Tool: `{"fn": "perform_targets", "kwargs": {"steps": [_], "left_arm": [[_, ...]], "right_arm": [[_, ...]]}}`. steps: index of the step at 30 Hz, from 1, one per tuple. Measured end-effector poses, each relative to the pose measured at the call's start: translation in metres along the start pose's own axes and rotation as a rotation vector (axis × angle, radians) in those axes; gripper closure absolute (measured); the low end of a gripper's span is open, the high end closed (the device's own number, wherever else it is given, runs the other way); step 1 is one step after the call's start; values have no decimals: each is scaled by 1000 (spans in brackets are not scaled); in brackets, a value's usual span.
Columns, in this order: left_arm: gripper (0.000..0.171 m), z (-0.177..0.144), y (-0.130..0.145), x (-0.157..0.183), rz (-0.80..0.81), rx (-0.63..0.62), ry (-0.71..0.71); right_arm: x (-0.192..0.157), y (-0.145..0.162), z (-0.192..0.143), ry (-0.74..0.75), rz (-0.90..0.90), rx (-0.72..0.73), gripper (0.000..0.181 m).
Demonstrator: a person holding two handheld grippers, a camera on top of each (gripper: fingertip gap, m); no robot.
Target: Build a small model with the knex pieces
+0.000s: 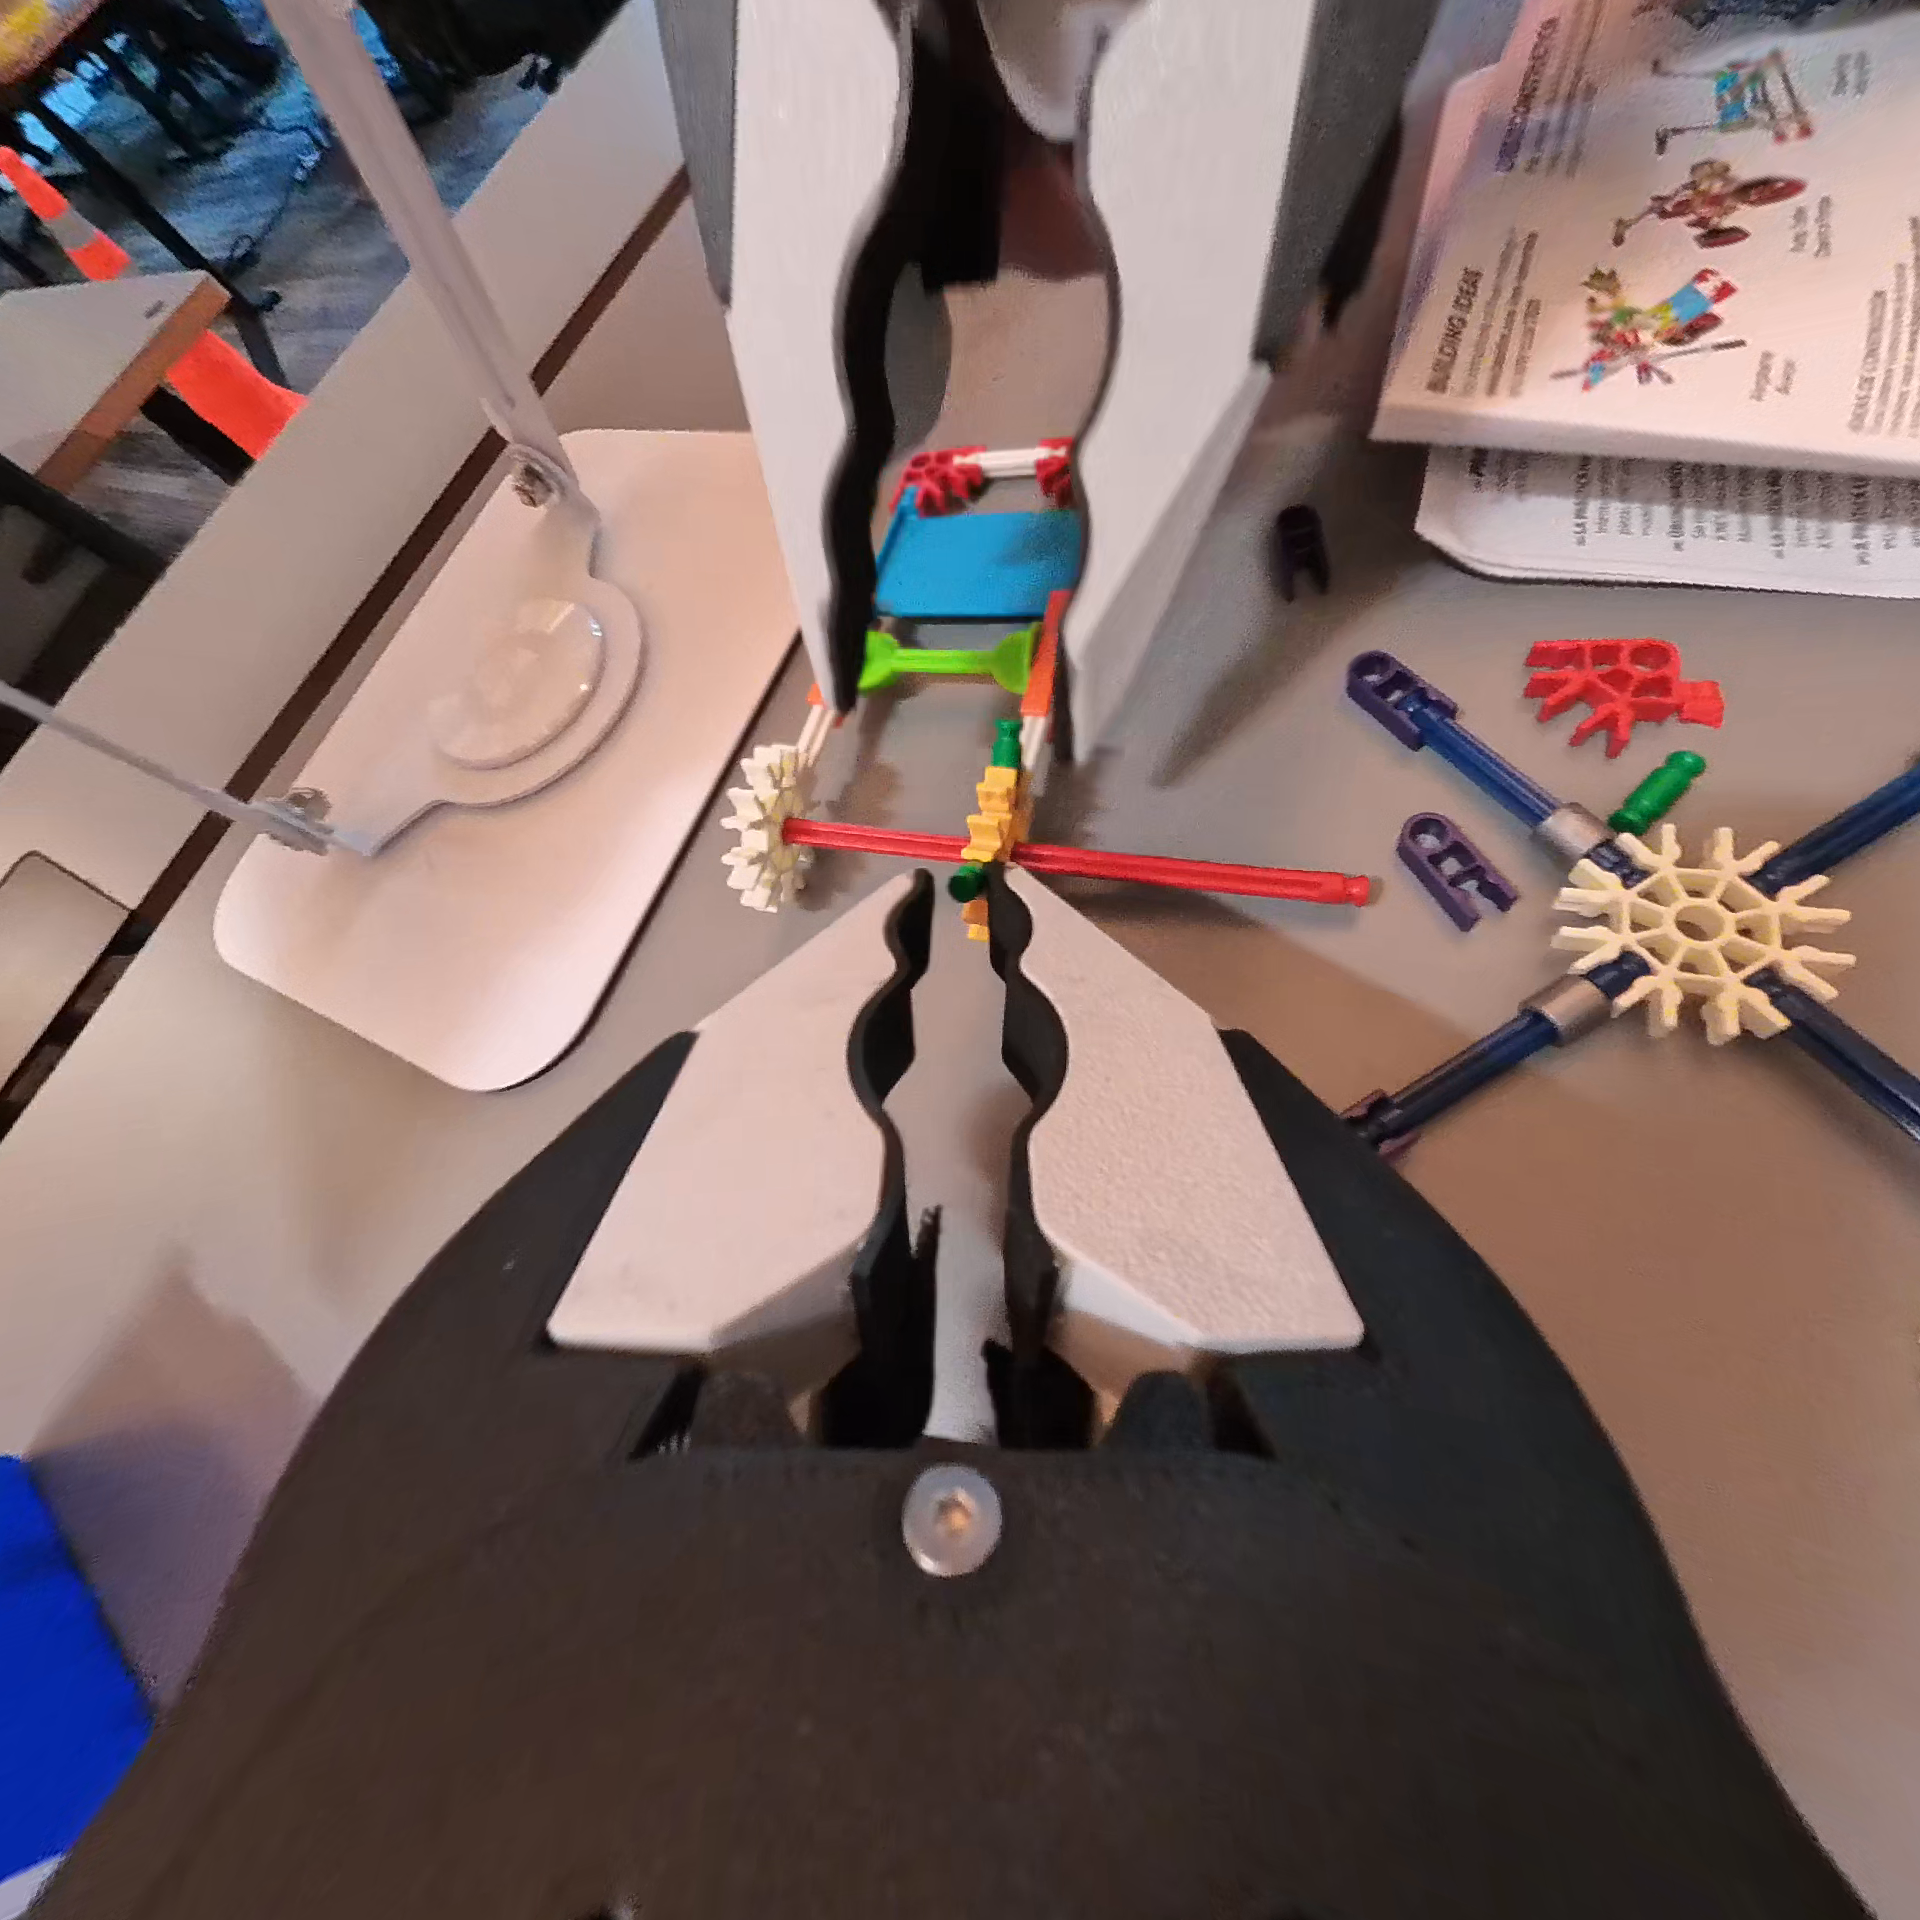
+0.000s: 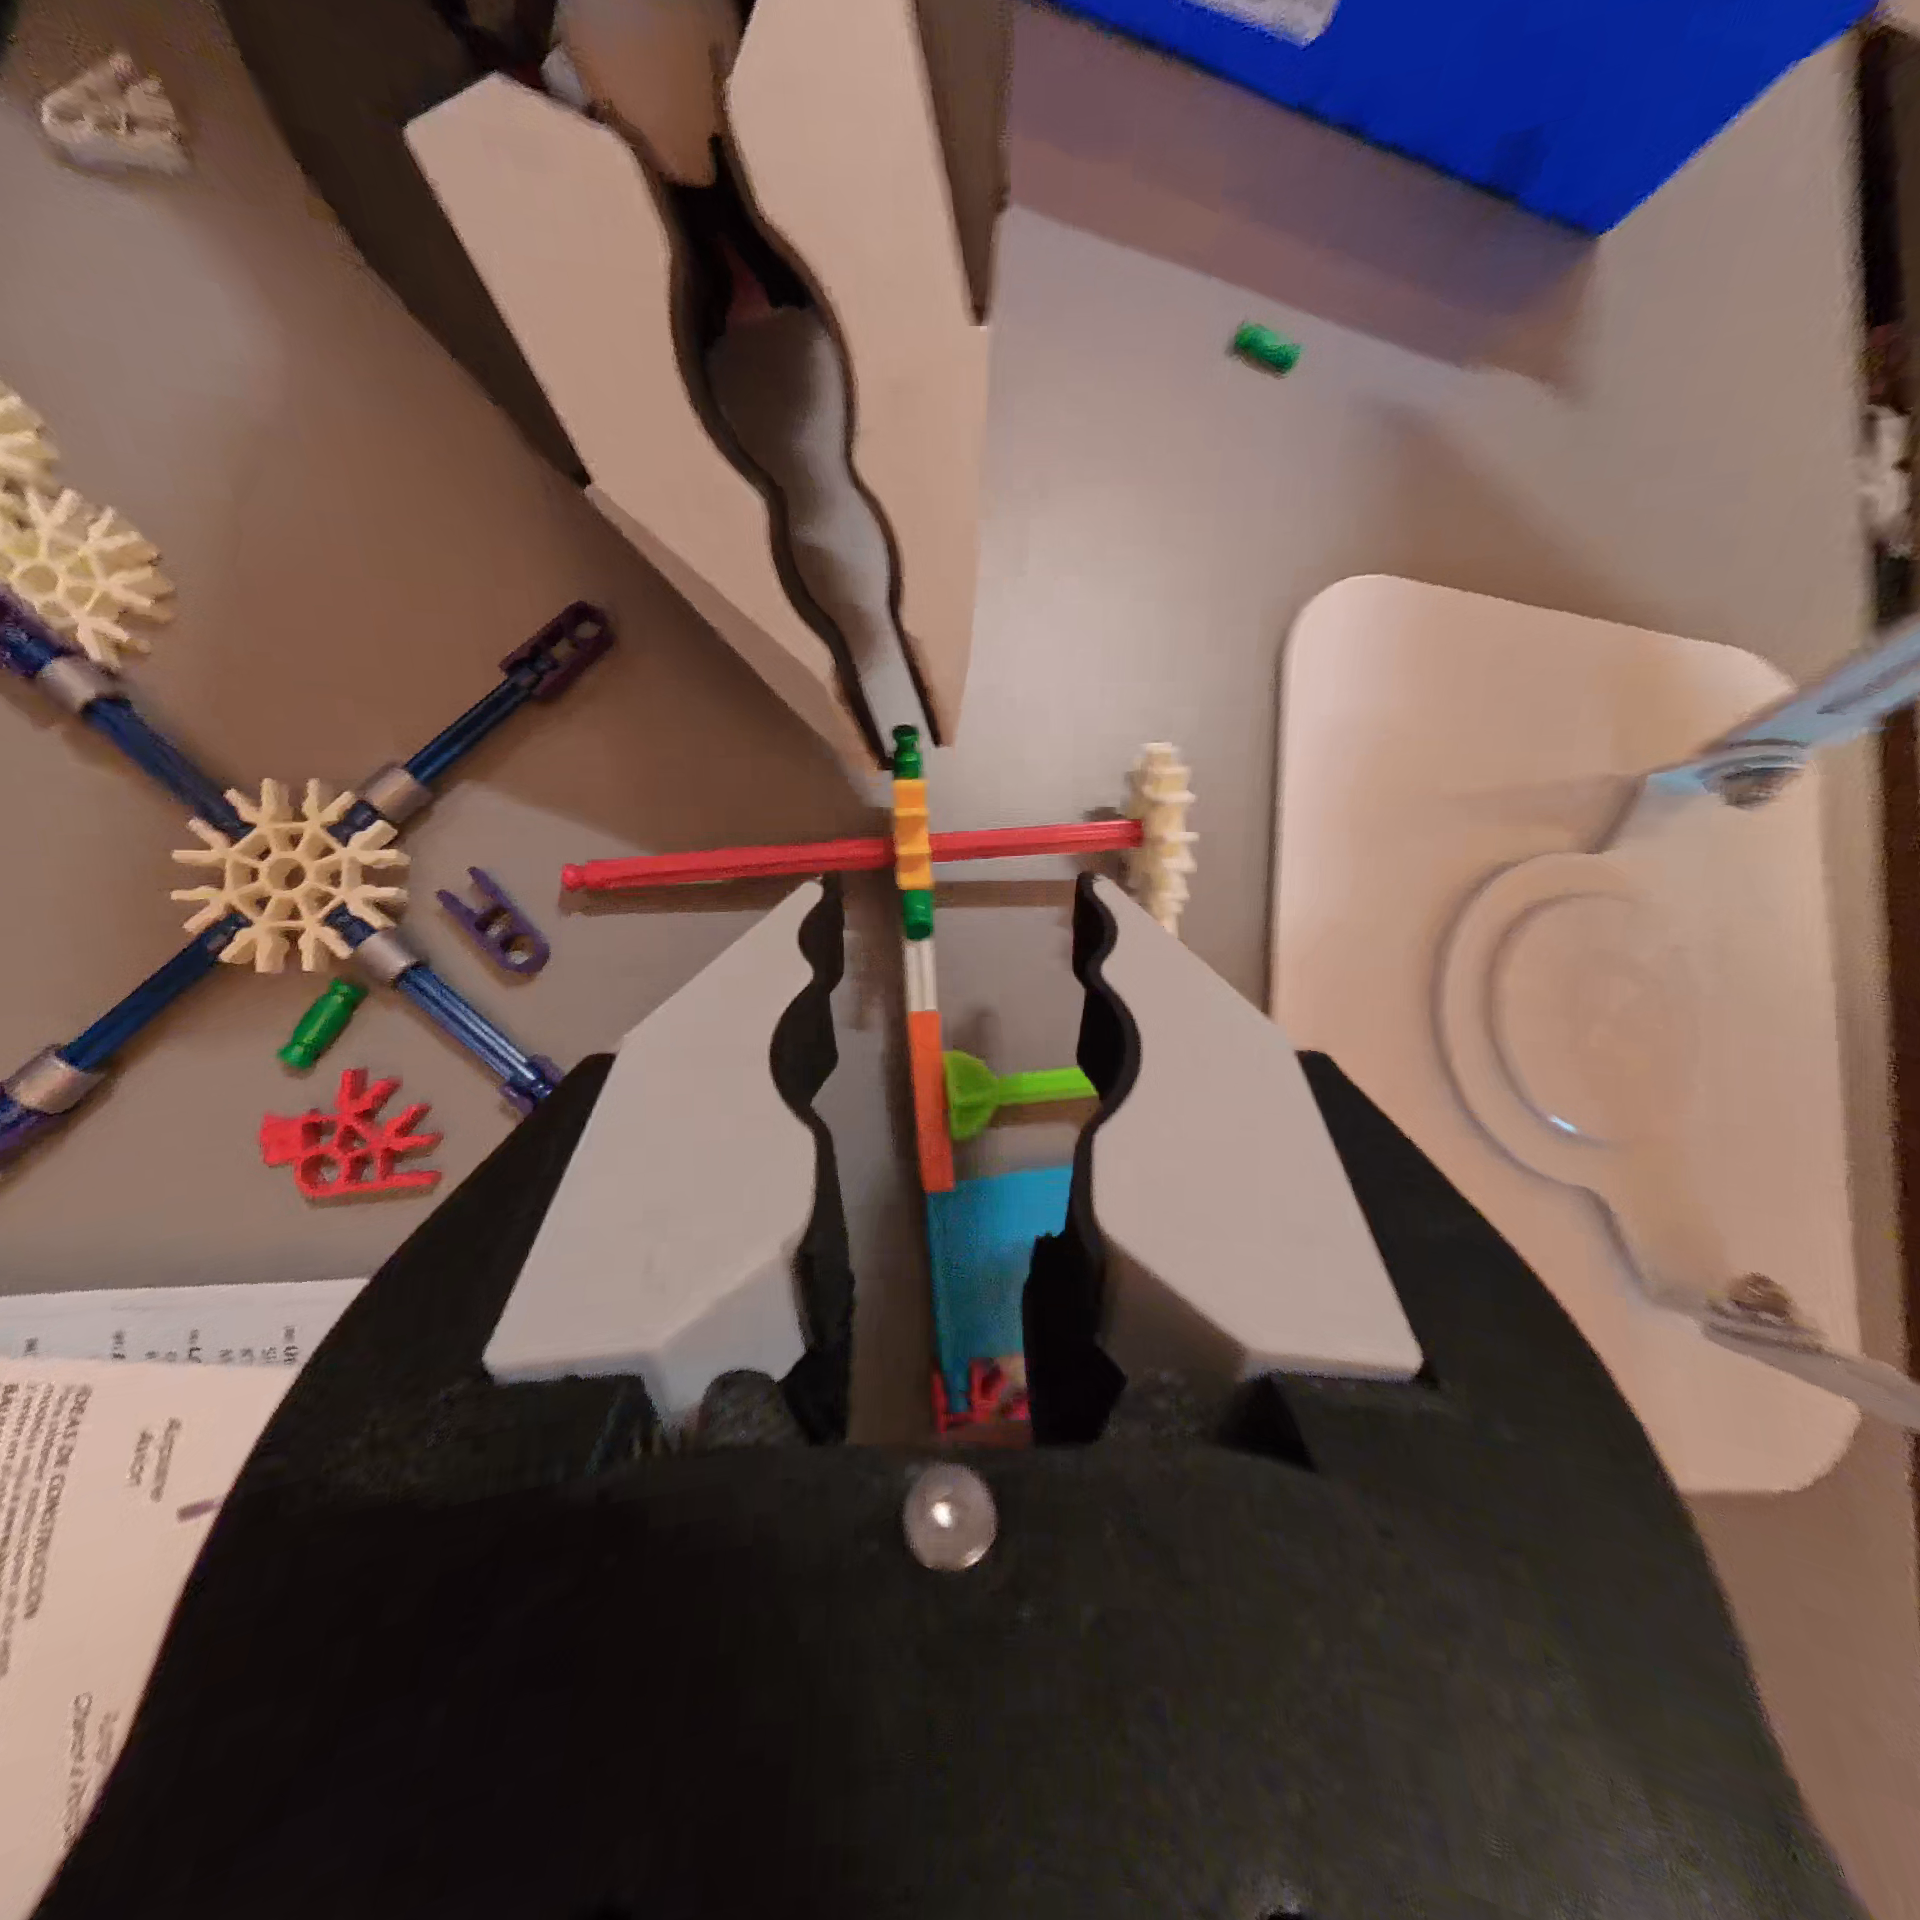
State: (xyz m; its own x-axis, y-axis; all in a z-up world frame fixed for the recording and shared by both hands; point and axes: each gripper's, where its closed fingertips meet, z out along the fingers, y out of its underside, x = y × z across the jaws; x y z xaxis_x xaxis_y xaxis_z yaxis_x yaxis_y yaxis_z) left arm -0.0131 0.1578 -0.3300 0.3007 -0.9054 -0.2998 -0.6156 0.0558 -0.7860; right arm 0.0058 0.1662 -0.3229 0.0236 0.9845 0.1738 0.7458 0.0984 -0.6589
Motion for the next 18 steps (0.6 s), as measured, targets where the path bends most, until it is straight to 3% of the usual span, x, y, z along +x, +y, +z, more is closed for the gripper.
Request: {"fn": "perform_targets", "kwargs": {"steps": [3, 7, 12, 18], "left_arm": [[158, -10, -8, -6, -9, 26, -8], [153, -26, -21, -4, -9, 52, 19], [147, -29, -47, 46, 54, 57, 193], [140, -11, -47, 92, 140, -15, 324]], "right_arm": [[12, -12, -25, 11, 52, 86, 141], [15, -12, -52, 30, 20, 71, 147], [14, -17, -76, 72, -31, 47, 149], [17, -17, -82, 105, -53, 34, 150]]}}
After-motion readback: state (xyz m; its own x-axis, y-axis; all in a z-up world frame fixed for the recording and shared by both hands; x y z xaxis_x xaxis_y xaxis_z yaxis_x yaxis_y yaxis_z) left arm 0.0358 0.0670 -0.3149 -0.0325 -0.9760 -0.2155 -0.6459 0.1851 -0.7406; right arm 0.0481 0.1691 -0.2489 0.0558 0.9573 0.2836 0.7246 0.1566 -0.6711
